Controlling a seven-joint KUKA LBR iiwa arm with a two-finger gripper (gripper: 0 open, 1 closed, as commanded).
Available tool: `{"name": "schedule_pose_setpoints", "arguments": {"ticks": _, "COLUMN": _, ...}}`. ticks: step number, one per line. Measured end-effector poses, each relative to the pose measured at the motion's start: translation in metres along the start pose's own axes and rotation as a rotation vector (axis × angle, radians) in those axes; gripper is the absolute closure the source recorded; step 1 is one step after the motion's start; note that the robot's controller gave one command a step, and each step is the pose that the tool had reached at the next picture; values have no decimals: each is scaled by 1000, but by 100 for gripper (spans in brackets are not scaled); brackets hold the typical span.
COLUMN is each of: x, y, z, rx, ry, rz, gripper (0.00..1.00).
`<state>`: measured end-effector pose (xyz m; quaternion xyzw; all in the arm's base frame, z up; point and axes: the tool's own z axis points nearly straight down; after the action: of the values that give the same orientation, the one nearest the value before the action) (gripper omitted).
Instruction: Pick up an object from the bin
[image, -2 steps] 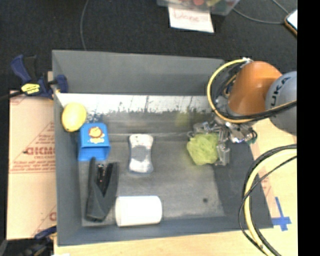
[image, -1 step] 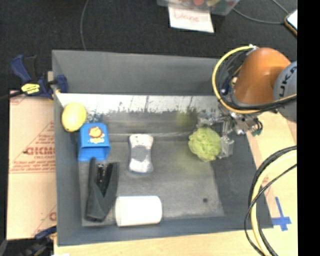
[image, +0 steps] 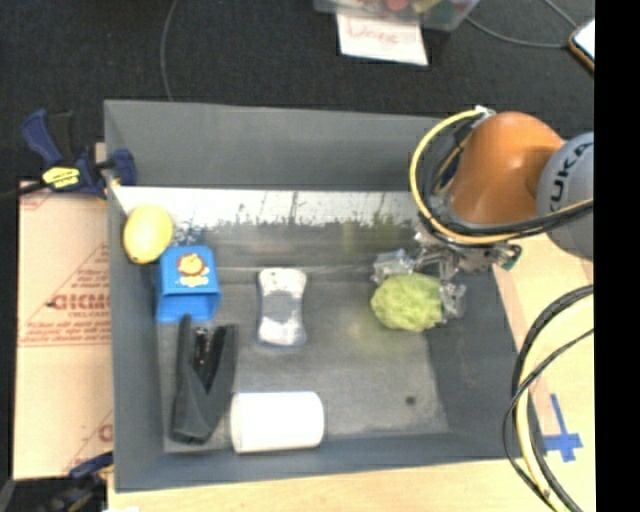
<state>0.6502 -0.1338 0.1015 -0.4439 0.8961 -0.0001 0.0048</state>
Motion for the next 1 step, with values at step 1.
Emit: {"name": "schedule_pose_setpoints", "arguments": {"ticks": 1, "x": -8, "y": -4, "z": 25, "rx": 11, "ry": -10, "rz": -49, "gripper": 0}}
